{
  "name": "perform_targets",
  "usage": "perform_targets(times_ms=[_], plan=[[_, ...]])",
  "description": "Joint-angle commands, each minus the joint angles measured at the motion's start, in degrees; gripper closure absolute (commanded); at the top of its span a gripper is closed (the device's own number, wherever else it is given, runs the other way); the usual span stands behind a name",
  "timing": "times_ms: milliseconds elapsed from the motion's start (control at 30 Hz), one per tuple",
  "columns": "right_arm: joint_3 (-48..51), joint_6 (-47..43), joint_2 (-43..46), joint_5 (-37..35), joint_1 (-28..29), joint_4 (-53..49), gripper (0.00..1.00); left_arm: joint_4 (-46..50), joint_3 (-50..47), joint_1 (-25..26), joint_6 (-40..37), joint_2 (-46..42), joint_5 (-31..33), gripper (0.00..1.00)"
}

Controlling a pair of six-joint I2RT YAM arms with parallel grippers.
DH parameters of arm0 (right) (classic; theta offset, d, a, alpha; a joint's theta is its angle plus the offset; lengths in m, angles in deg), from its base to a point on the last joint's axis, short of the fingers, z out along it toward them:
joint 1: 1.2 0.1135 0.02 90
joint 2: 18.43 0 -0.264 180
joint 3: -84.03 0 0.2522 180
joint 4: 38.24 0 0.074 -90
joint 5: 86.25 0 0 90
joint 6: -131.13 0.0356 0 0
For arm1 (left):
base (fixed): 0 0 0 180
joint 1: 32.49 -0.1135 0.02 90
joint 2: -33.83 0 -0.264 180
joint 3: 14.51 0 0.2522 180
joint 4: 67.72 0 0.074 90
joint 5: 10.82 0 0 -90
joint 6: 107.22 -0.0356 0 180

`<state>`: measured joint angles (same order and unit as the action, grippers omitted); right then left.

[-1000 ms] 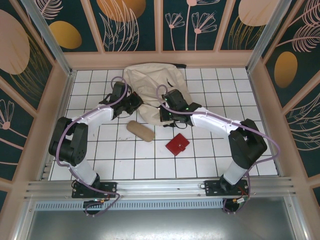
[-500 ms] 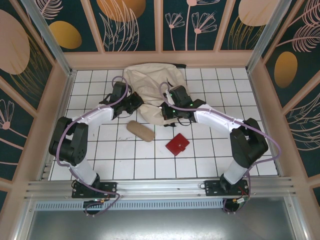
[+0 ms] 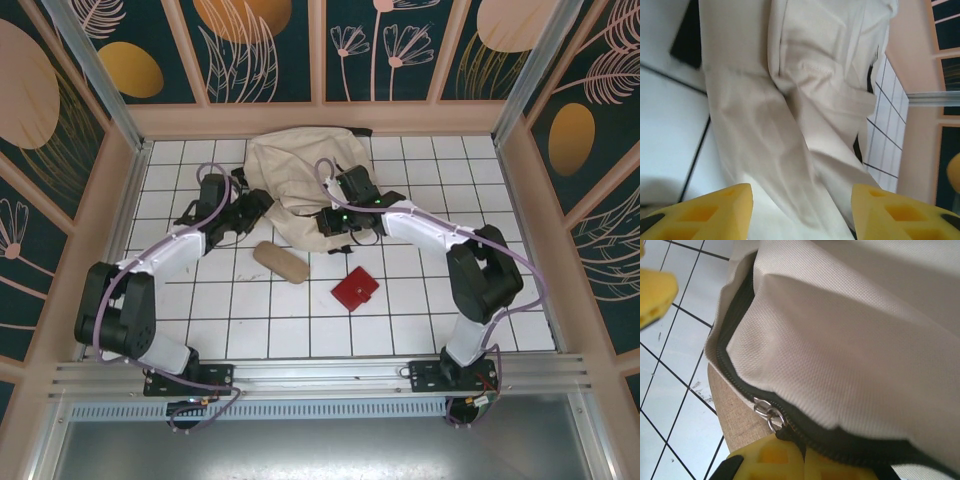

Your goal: Pack books, pencil case, and school supplies into a backpack

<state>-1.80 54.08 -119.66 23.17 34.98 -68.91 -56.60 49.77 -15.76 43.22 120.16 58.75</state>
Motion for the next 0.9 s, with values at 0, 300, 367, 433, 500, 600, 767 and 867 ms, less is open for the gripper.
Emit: perform_targets(times_ms=[0, 300, 367, 433, 500, 600, 767, 867], plan=[[-2.1, 0.1, -0.3, 0.8, 0.4, 0.6, 1.00, -3.3, -1.7, 3.1, 6.3, -0.5, -3.7, 0.45], [-0.6, -0.4, 1.3, -2.1, 1.6, 0.4, 1.00, -8.6, -2.4, 8.5, 16.6, 1.7, -2.7, 0.45], [-0.6, -0.2, 1.3, -2.6, 1.8, 0.6, 1.00, -10.0, -2.1, 9.4, 18.3, 2.7, -3.2, 0.48], [-0.4, -0.1, 1.3, -2.7, 2.0, 0.9, 1.00, -10.7, -2.4, 10.0, 19.5, 3.1, -2.4, 0.52], [-0.4, -0.1, 1.3, -3.0, 2.0, 0.9, 1.00, -11.0, -2.9, 10.0, 20.2, 3.4, -1.7, 0.56], [-0.3, -0.4, 1.8, -3.0, 2.1, 0.8, 1.00, -12.1, -3.3, 10.0, 20.9, 4.2, -1.6, 0.61], [-0.3, -0.2, 1.9, -3.8, 2.1, 0.6, 1.00, -13.0, -3.9, 10.1, 21.8, 4.5, -1.6, 0.72], [-0.4, 0.2, 1.8, -4.3, 2.0, 0.7, 1.00, -12.8, -4.5, 10.0, 21.8, 4.1, -1.6, 0.81]])
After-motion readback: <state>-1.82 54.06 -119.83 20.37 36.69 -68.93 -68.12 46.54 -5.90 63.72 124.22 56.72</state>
